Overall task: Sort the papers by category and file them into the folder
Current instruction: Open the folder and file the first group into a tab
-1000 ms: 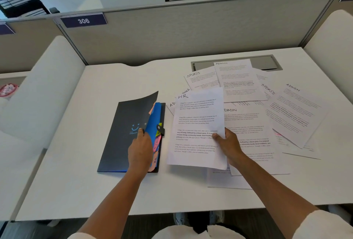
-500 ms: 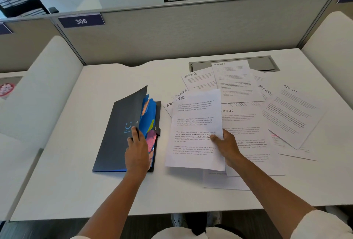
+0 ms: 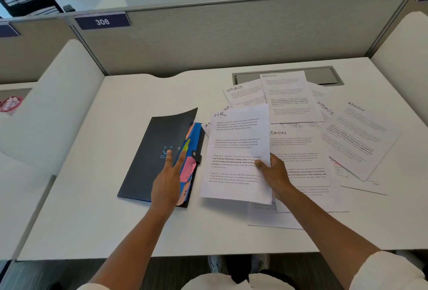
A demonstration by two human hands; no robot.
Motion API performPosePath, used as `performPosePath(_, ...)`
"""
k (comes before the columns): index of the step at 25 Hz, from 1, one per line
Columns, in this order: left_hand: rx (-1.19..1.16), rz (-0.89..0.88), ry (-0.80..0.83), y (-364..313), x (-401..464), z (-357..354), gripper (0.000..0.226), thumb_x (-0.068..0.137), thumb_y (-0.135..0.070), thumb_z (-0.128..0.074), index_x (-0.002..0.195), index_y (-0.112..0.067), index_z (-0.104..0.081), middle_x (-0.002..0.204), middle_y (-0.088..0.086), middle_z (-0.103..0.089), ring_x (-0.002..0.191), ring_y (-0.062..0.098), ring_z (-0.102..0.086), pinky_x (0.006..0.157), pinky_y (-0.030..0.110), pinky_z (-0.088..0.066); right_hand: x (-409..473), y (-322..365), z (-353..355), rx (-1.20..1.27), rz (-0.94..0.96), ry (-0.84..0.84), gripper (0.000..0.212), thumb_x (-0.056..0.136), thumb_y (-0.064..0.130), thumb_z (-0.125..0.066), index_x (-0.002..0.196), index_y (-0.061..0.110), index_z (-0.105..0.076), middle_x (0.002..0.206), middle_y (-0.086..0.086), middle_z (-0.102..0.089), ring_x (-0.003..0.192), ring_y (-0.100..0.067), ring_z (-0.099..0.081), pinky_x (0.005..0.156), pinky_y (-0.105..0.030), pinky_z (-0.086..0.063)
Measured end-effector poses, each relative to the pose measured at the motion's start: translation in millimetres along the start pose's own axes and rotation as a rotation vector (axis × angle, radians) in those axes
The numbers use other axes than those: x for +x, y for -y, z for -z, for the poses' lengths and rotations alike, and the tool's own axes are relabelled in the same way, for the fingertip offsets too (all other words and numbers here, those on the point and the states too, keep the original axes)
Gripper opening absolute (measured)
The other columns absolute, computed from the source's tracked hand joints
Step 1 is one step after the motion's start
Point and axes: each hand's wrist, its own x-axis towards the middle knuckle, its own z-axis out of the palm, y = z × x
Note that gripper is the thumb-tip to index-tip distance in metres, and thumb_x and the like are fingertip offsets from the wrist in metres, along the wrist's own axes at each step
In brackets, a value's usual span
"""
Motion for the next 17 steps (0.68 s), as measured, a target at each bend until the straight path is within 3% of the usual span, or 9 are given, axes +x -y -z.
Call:
performPosePath(2, -0.006, 0.012, 0.023, -1, -3, 7, 0.058, 0.087, -0.001, -0.062, 0.134, -0.028, -0.042, 0.164, 0.008, -0.003, 0.073, 0.018, -0.058, 0.052, 0.023, -0.043, -2, 1, -3, 0.003, 0.003, -0.009, 0.023, 0.093, 0.023, -0.062, 0.116, 0.024, -0.062, 0.108, 0.004, -0.069, 0.095, -0.021, -0.067, 0.086, -0.043, -0.057)
performPosePath(4, -0.042, 0.035, 0.046, -3, -6, 11, 0.032, 0.088, -0.005, -0.064, 0.113, -0.021, -0.052, 0.164, 0.007, -0.006, 0.088, 0.025, -0.065, 0.056, 0.028, -0.05, -4, 1, -6, -0.007, 0.007, -0.008, 0.018, 0.093, 0.023, -0.061, 0.11, 0.028, -0.061, 0.106, 0.004, -0.069, 0.093, -0.021, -0.067, 0.084, -0.043, -0.057)
performPosePath(6, -0.027, 0.05, 0.067, -2, -7, 9, 0.022, 0.088, -0.007, -0.064, 0.105, -0.017, -0.056, 0.161, 0.008, -0.017, 0.101, 0.027, -0.063, 0.062, 0.031, -0.053, -6, 0, -8, -0.015, -0.002, -0.007, 0.018, 0.093, 0.023, -0.062, 0.111, 0.028, -0.061, 0.105, 0.003, -0.069, 0.092, -0.022, -0.067, 0.084, -0.044, -0.057)
performPosePath(10, -0.038, 0.05, 0.033, 4, -2, 0, 0.033, 0.088, -0.01, -0.058, 0.121, -0.014, -0.054, 0.131, 0.007, -0.054, 0.107, 0.023, -0.058, 0.071, 0.033, -0.056, -9, -1, -12, -0.008, -0.004, -0.013, 0.024, 0.093, 0.022, -0.062, 0.116, 0.024, -0.062, 0.106, 0.003, -0.069, 0.094, -0.023, -0.067, 0.085, -0.044, -0.057)
performPosePath(12, -0.078, 0.061, -0.004, 7, 1, -7, 0.041, 0.088, -0.018, -0.06, 0.127, -0.013, -0.049, 0.13, 0.006, -0.054, 0.11, 0.023, -0.055, 0.071, 0.034, -0.056, -11, 0, -10, 0.01, -0.001, -0.018, 0.022, 0.093, 0.02, -0.061, 0.114, 0.024, -0.062, 0.104, 0.004, -0.068, 0.094, -0.022, -0.066, 0.084, -0.042, -0.057)
performPosePath(15, 0.031, 0.052, -0.029, 14, 3, -18, 0.073, 0.082, -0.042, -0.07, 0.14, -0.012, -0.037, 0.14, 0.007, -0.043, 0.115, 0.023, -0.05, 0.077, 0.035, -0.055, -12, 0, -9, 0.047, -0.014, -0.033, 0.024, 0.093, 0.019, -0.062, 0.116, 0.021, -0.063, 0.104, 0.002, -0.069, 0.093, -0.023, -0.067, 0.082, -0.041, -0.057)
performPosePath(17, 0.077, 0.039, -0.052, 18, 3, -25, 0.083, 0.079, -0.046, -0.072, 0.143, -0.01, -0.032, 0.142, 0.008, -0.038, 0.115, 0.024, -0.048, 0.077, 0.035, -0.054, -14, 0, -9, 0.05, -0.022, -0.044, 0.023, 0.093, 0.018, -0.062, 0.116, 0.021, -0.063, 0.104, 0.002, -0.069, 0.093, -0.023, -0.067, 0.083, -0.042, -0.057)
